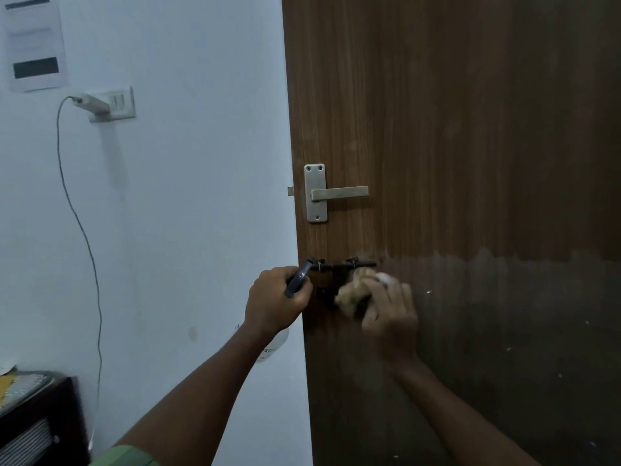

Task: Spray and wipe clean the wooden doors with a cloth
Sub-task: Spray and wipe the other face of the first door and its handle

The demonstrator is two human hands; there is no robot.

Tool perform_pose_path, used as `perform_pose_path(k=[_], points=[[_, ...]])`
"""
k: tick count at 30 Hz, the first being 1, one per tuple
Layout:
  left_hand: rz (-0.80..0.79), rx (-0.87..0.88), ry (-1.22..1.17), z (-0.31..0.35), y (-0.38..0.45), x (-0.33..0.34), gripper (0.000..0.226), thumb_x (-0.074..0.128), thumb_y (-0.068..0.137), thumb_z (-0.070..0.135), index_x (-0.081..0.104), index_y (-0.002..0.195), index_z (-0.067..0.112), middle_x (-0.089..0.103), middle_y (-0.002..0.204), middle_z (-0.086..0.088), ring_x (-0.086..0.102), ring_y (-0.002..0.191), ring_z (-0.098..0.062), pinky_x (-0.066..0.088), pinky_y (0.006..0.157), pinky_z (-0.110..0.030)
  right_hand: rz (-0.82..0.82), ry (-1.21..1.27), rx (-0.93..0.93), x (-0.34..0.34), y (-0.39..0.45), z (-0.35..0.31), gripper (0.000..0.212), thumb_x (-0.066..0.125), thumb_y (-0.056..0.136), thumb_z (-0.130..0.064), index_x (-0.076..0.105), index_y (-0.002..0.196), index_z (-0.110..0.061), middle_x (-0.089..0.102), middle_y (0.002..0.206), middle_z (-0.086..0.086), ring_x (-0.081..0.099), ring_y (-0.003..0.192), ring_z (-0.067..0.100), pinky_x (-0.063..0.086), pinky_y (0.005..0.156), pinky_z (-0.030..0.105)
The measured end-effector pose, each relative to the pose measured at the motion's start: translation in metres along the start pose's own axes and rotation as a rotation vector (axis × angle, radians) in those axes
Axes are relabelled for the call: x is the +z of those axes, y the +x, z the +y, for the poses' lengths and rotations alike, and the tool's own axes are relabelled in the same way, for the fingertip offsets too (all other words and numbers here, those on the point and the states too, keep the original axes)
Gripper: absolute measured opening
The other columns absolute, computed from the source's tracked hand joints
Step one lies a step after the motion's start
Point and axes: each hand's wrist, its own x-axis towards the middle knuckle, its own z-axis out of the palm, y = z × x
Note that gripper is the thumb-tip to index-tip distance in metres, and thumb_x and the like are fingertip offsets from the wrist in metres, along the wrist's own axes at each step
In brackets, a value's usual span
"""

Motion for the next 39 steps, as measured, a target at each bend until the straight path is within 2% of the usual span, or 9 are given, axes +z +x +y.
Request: perform_pose_path(k=[4,9,14,18,23,28,33,35,39], points=[[-0.035,-0.022,0.009,0.018,0.0,0.008,0.042,0.067,0.098,0.023,0.051,0.06,0.033,0.05,0.052,0.014,0.048,0.045,-0.01,0.028,0.047,-0.013,-0.099,-0.006,0.224,0.014,0.017,0.008,0.048,0.065,0.084,0.009,0.069,0.126,-0.013,0.06,0.123,0.005,0.056,0.1,0.02,0.055,0.074,0.029],[-0.095,-0.035,-0.057,0.033,-0.003,0.02,0.034,0.066,0.099,0.026,0.06,0.065,0.027,0.057,0.057,0.007,0.051,0.049,-0.012,0.037,0.05,-0.026,-0.349,-0.039,-0.301,-0.012,-0.002,0.045,0.035,0.058,0.087,0.0,0.073,0.114,-0.014,0.065,0.116,0.006,0.059,0.097,0.024,0.059,0.072,0.037],[-0.134,0.002,-0.101,0.046,0.003,0.027,0.026,0.066,0.099,0.031,0.066,0.073,0.027,0.062,0.062,0.004,0.055,0.052,-0.014,0.04,0.051,-0.024,-0.08,0.087,0.265,-0.003,0.086,0.037,0.037,0.06,0.094,0.001,0.069,0.124,-0.017,0.06,0.119,-0.001,0.056,0.102,0.016,0.053,0.077,0.031],[-0.132,-0.003,-0.109,0.054,0.009,0.032,0.026,0.057,0.09,0.046,0.062,0.069,0.032,0.059,0.06,0.008,0.054,0.051,-0.013,0.039,0.051,-0.022,-0.241,0.004,-0.003,0.012,0.073,0.046,0.05,0.065,0.088,0.005,0.065,0.134,-0.016,0.054,0.128,0.009,0.054,0.104,0.021,0.052,0.073,0.025],[-0.159,-0.007,-0.052,0.066,0.019,0.046,0.028,0.067,0.1,0.031,0.065,0.072,0.027,0.062,0.062,0.005,0.055,0.052,-0.011,0.039,0.052,-0.021,-0.302,0.031,0.098,-0.004,-0.003,0.07,0.048,0.068,0.086,0.004,0.064,0.13,-0.015,0.051,0.124,0.007,0.06,0.102,0.021,0.062,0.072,0.033],[-0.164,-0.003,-0.038,0.08,0.022,0.062,0.03,0.068,0.098,0.028,0.062,0.069,0.028,0.061,0.061,0.006,0.054,0.052,-0.012,0.042,0.053,-0.027,-0.44,-0.05,-0.435,-0.017,0.043,0.093,0.04,0.063,0.089,-0.005,0.067,0.128,-0.015,0.059,0.132,0.014,0.062,0.115,0.028,0.061,0.081,0.034],[-0.089,-0.051,-0.074,0.086,0.008,0.086,0.03,0.067,0.1,0.026,0.061,0.071,0.029,0.058,0.058,0.009,0.051,0.047,-0.008,0.039,0.05,-0.023,-0.216,-0.007,-0.041,-0.003,0.062,0.092,0.046,0.057,0.089,0.007,0.066,0.127,-0.018,0.054,0.133,0.01,0.054,0.11,0.024,0.054,0.073,0.027],[-0.082,-0.067,-0.08,0.087,-0.004,0.095,0.029,0.067,0.1,0.028,0.064,0.071,0.024,0.06,0.058,0.005,0.051,0.046,-0.007,0.039,0.049,-0.023,-0.279,0.022,-0.163,-0.001,0.024,0.096,0.048,0.063,0.087,0.004,0.067,0.13,-0.017,0.056,0.133,0.009,0.056,0.113,0.028,0.06,0.077,0.034],[-0.06,-0.078,-0.068,0.089,-0.019,0.108,0.033,0.065,0.096,0.026,0.058,0.064,0.022,0.054,0.052,0.007,0.045,0.043,-0.008,0.035,0.048,-0.026,-0.464,0.004,-0.729,-0.024,-0.002,0.129,0.028,0.054,0.096,-0.015,0.073,0.118,-0.016,0.064,0.13,0.009,0.063,0.115,0.028,0.061,0.087,0.041]])
